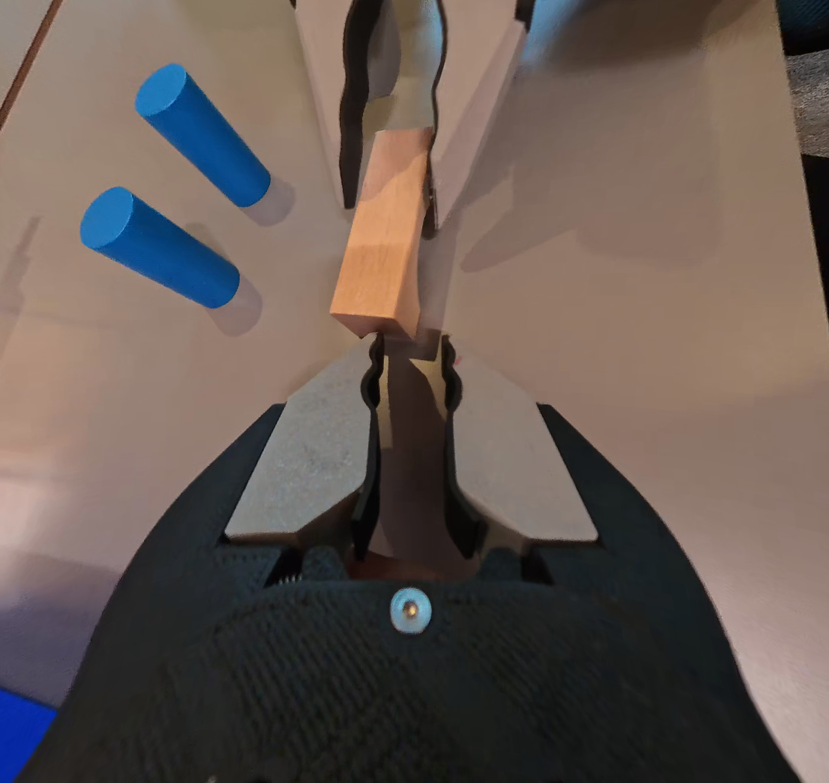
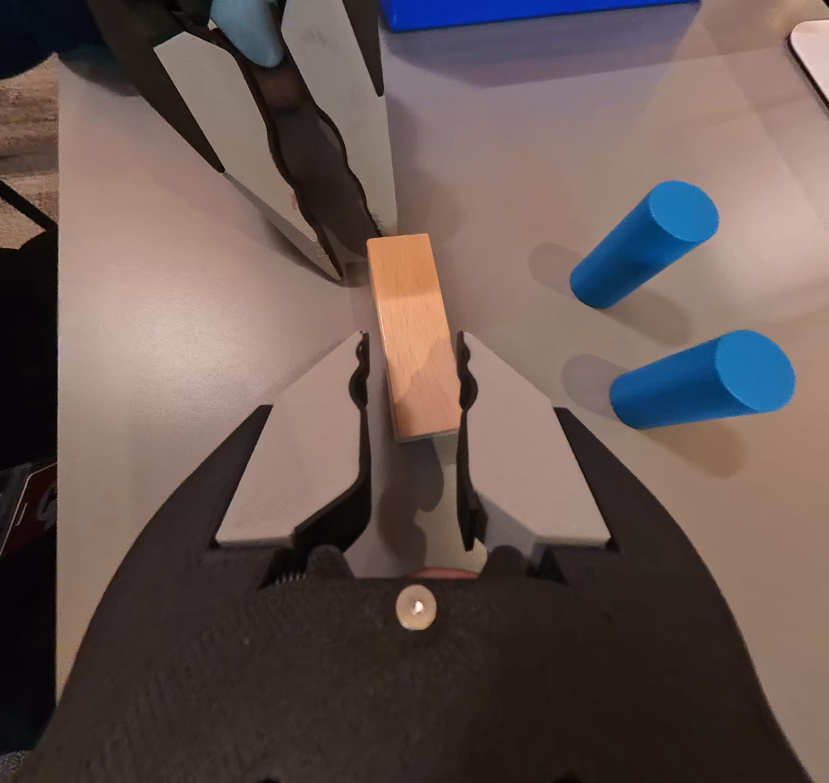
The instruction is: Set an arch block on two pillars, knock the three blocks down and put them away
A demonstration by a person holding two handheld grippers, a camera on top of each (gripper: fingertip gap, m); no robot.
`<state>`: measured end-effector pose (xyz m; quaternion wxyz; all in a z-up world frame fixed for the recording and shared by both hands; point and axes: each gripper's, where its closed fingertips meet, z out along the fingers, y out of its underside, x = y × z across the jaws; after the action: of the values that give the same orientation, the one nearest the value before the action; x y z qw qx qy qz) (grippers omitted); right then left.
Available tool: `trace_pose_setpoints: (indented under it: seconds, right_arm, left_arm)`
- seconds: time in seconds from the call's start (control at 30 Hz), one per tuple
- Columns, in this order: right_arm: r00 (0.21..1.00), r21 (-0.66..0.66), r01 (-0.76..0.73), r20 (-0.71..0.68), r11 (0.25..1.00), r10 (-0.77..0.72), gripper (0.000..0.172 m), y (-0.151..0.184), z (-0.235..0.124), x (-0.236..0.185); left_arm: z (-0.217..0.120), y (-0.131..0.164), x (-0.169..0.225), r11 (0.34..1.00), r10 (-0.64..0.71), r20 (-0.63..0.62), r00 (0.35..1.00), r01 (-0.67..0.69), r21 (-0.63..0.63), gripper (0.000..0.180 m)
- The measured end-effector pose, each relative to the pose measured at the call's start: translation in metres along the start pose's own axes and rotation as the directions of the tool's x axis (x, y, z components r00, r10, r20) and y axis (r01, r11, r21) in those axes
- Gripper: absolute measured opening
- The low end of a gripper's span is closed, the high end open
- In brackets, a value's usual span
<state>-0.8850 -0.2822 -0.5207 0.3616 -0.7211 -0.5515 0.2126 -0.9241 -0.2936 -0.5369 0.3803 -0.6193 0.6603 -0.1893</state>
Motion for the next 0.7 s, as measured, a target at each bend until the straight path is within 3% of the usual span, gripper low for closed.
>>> trace_pose_setpoints:
  seconds: [0.2, 0.7]
  right_arm:
    - [1.0, -0.029, 0.02, -0.008, 0.999, -0.02, 0.03, -0.002, 0.007, 0.0]
    - [0.999, -0.091, 0.028, 0.043, 0.995, -0.024, 0.03, 0.002, 0.009, -0.002]
  left_arm:
    - [0.001, -0.001, -0.002, 1.0, -0.018, 0.001, 1.0, 0.018, 0.0, 0.027]
    - [0.001, -0.001, -0.002, 1.0, -0.023, 0.003, 1.0, 0.023, -0.001, 0.027]
